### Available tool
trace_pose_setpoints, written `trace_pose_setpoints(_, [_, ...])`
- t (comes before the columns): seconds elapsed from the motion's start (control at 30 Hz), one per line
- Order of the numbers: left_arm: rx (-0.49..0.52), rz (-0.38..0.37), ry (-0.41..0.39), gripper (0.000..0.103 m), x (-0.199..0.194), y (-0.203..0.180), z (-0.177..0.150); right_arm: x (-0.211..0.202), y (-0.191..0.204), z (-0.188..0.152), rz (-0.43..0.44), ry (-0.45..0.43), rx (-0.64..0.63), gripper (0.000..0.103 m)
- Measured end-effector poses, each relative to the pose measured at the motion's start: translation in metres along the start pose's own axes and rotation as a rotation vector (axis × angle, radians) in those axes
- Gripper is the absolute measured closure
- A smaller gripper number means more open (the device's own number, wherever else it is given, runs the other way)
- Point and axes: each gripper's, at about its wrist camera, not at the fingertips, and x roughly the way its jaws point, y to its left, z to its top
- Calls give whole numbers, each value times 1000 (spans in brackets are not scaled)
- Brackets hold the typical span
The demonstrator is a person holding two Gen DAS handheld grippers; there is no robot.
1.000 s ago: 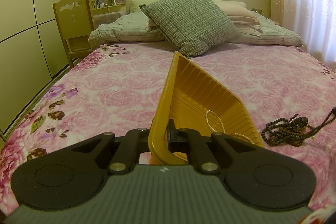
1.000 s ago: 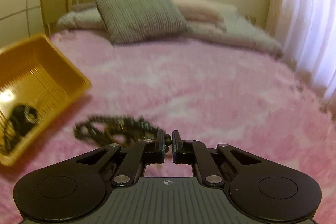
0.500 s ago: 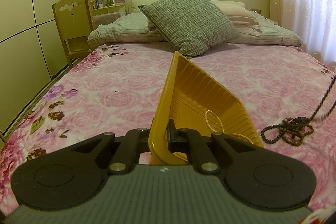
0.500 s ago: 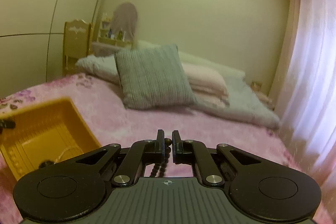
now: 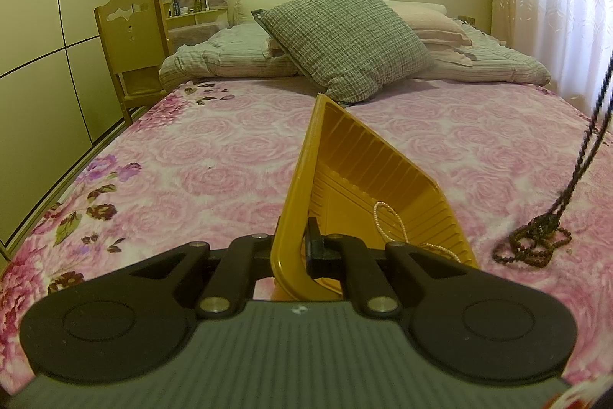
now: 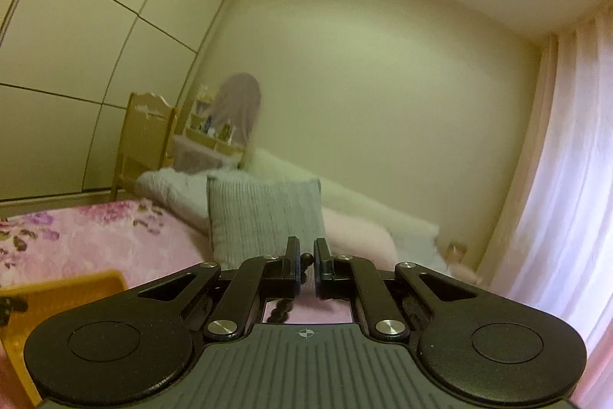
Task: Organize jewelry
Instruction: 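Lift the bead strand high and lower it into the orange tray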
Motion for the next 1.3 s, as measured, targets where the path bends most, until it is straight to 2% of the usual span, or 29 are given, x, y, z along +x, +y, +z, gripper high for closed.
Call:
trace_pose_setpoints(0.2, [4,-2,0,96,1,-2,1,1,3,29,22,-63,-46,97])
trace_pose_setpoints(0.43, [3,-2,0,96,1,-3,1,12,25,61,101,-135,-80,97])
trace_pose_setpoints(0.7, [3,-4,0,96,1,-3,1,29,61,85,202,-212,-58,97])
trace_pose_setpoints(0.83, [1,-6,0,96,1,-3,0,38,75,89,238,-221,-38,97])
trace_pose_setpoints(1.0, [-2,-6,0,97,1,-3,0,54,94,76,296,-162,-14,97])
trace_pose_setpoints(1.3, [-9,-9,2,97,1,-2,0,111,152,7,501,125,47,97])
